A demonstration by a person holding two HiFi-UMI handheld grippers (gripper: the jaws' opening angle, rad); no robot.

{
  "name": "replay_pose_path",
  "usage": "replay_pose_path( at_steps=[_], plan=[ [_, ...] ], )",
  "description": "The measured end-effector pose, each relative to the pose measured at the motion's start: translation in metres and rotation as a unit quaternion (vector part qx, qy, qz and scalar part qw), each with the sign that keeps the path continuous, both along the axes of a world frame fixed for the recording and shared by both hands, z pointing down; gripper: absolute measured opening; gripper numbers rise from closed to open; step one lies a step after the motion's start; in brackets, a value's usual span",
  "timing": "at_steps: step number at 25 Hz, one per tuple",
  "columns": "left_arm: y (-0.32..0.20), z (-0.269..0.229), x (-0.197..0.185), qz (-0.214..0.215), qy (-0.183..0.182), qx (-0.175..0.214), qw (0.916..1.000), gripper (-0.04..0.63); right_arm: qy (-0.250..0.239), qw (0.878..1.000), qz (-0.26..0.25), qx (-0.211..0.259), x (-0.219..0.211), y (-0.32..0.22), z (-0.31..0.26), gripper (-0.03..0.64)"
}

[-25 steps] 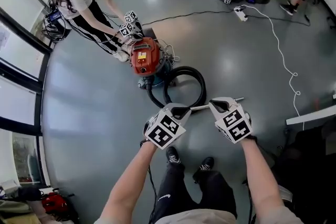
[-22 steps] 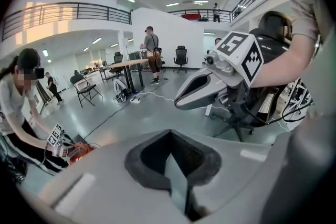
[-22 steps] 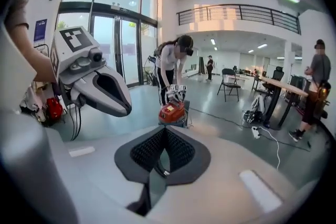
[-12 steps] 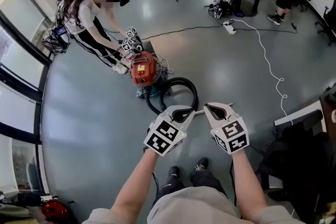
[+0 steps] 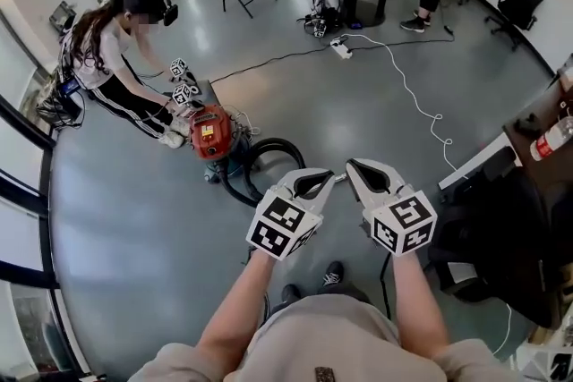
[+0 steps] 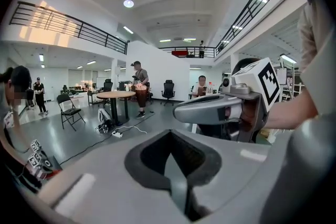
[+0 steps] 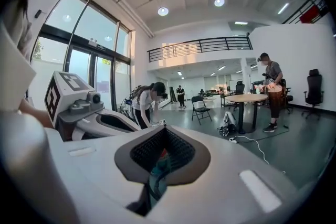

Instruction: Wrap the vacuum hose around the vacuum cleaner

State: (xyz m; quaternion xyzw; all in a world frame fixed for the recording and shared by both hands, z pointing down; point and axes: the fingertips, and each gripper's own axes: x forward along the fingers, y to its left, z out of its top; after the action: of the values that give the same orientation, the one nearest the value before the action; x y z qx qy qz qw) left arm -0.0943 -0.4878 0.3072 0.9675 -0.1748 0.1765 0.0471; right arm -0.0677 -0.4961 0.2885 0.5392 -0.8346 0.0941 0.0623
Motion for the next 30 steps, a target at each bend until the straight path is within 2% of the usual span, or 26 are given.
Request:
replay_pose_path(
  at_steps=[6, 12, 17, 22, 30],
  plan=[
    [0.023, -0.028, 0.010, 0.030, 0.025, 0.013, 0.9992, 0.002, -0.004, 0.998, 0.054, 0.024, 0.019, 0.033, -0.024, 0.025],
    [0.039, -0.046, 0.026, 0.062, 0.032, 0.024, 0.9973, 0.002, 0.001, 0.996, 0.081, 0.036, 0.031, 0.051, -0.041, 0.025],
    [0.047, -0.049, 0.031, 0.073, 0.035, 0.027, 0.9964, 0.002, 0.008, 0.995, 0.091, 0.045, 0.036, 0.061, -0.048, 0.025],
    [0.056, -0.058, 0.015, 0.083, 0.038, 0.031, 0.9954, 0.002, 0.016, 0.994, 0.100, 0.048, 0.018, 0.071, -0.057, 0.025],
    [0.045, -0.053, 0.036, 0.087, 0.038, 0.031, 0.9950, 0.002, 0.017, 0.994, 0.096, 0.052, 0.035, 0.060, -0.052, 0.025]
  ],
)
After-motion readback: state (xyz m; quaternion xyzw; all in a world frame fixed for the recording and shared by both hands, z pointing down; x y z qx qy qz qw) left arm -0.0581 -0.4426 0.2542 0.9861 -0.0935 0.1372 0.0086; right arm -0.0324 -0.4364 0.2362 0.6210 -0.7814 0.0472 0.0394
